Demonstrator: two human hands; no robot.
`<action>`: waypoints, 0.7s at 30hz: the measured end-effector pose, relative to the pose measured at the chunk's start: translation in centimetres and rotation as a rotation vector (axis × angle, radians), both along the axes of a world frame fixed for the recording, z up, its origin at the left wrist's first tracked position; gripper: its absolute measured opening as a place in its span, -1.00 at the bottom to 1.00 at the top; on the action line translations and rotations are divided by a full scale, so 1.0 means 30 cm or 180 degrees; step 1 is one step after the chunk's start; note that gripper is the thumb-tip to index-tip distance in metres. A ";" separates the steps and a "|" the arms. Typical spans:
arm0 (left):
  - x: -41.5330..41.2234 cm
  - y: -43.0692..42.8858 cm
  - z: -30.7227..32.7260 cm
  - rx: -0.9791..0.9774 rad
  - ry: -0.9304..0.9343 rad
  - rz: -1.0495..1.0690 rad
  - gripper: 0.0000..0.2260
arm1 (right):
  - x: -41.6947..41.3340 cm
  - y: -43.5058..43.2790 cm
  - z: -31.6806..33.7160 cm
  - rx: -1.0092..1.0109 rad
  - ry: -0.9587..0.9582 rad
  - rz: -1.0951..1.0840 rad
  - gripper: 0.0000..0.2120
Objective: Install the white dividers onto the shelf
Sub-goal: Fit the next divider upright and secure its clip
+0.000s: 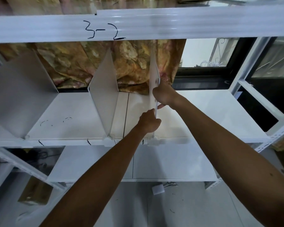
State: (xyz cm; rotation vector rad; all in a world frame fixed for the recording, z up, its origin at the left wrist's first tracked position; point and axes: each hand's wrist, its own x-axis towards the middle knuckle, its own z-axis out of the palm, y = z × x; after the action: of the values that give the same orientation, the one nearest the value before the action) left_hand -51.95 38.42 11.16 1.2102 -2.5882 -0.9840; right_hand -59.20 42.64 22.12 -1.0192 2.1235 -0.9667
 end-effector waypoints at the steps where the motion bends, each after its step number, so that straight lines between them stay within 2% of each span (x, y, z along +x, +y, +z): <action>1: -0.004 -0.002 0.000 -0.0020 -0.0002 -0.0010 -0.53 | 0.000 0.002 0.003 0.0012 -0.0013 0.0007 -0.56; 6: -0.014 -0.009 -0.007 -0.0107 0.0006 0.0017 -0.54 | 0.001 -0.007 -0.002 -0.0007 -0.0144 0.0031 -0.49; 12: -0.029 -0.022 -0.013 -0.0180 -0.0032 0.0070 -0.57 | -0.004 -0.023 -0.007 -0.0059 -0.0230 -0.0008 -0.49; 17: 0.003 -0.059 -0.057 0.0025 -0.0290 -0.0031 -0.49 | -0.001 -0.016 -0.073 0.0126 -0.0873 -0.0121 -0.44; 21: -0.009 -0.072 -0.052 0.0083 -0.0381 -0.0083 -0.50 | -0.004 -0.028 -0.068 0.0177 -0.0609 -0.0008 -0.43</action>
State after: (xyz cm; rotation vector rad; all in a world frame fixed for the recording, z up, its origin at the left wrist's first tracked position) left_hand -52.21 36.27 9.59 1.2825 -2.6964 -0.9820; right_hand -59.32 41.81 20.08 -0.8612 1.9832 -0.9608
